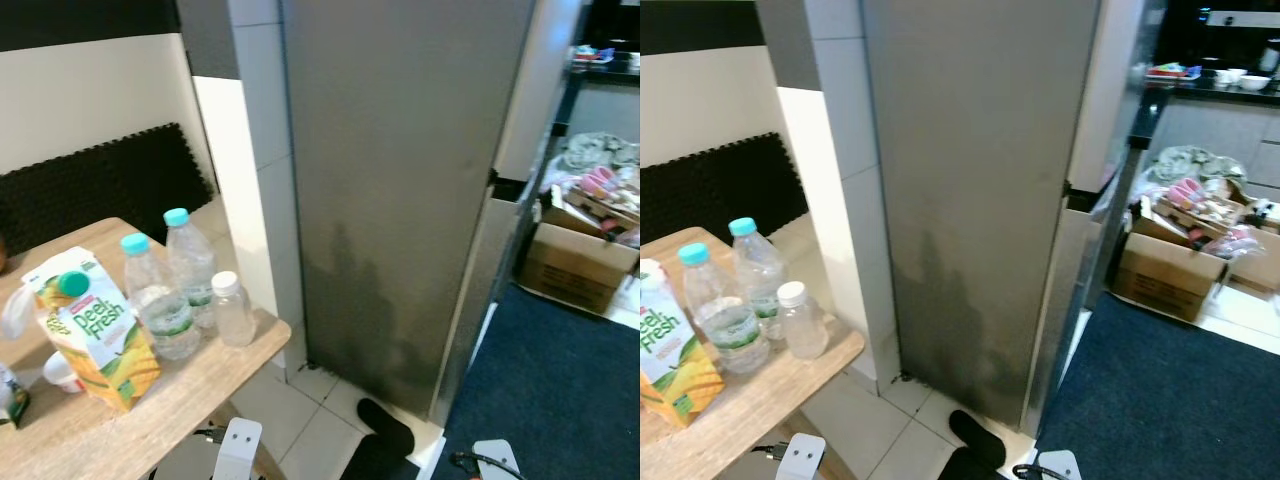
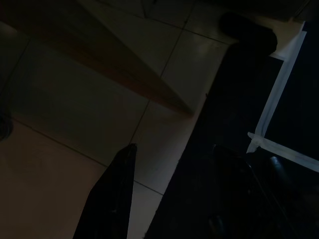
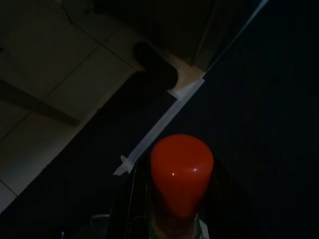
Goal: Restocking fridge
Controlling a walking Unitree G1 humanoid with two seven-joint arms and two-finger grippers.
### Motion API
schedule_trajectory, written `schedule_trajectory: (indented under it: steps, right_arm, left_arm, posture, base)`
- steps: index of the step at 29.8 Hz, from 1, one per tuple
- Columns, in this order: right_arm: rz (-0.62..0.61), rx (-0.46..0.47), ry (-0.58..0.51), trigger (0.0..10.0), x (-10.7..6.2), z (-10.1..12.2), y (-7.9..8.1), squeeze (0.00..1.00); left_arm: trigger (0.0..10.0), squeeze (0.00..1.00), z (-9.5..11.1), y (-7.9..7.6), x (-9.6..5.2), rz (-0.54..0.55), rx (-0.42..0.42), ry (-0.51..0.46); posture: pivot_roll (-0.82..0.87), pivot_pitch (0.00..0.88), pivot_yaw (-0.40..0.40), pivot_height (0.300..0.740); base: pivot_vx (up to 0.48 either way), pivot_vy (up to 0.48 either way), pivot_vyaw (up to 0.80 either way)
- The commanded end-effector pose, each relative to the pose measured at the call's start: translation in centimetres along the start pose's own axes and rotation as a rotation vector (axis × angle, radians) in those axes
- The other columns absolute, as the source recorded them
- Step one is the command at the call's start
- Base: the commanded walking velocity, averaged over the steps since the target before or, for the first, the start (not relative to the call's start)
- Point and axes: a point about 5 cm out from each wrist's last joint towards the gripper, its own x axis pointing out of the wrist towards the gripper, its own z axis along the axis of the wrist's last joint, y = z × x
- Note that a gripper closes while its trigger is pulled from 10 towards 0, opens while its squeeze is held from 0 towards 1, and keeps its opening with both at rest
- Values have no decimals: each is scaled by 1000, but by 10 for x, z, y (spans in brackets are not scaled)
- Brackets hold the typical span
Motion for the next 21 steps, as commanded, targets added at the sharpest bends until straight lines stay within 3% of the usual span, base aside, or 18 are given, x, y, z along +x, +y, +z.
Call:
schedule_trajectory:
  steps: [1,9,21]
  right_arm:
    - [10,-29,9,10000,-1,-4,-1,0]
    - [33,-58,5,10000,1,1,4,0]
    - [47,-64,-14,10000,2,6,10,0]
  left_arm:
    - [10000,0,-9,-2,-2,6,-1,22]
    - [10000,0,-19,9,-6,46,-28,32]
    - [10000,0,-16,16,-7,50,-28,16]
  posture:
    - [-83,63,18,740]
    - [-51,62,-7,740]
    - [-69,71,10,740]
  base:
    - [0,0,0]
    - [0,0,0]
    - [0,-354,0]
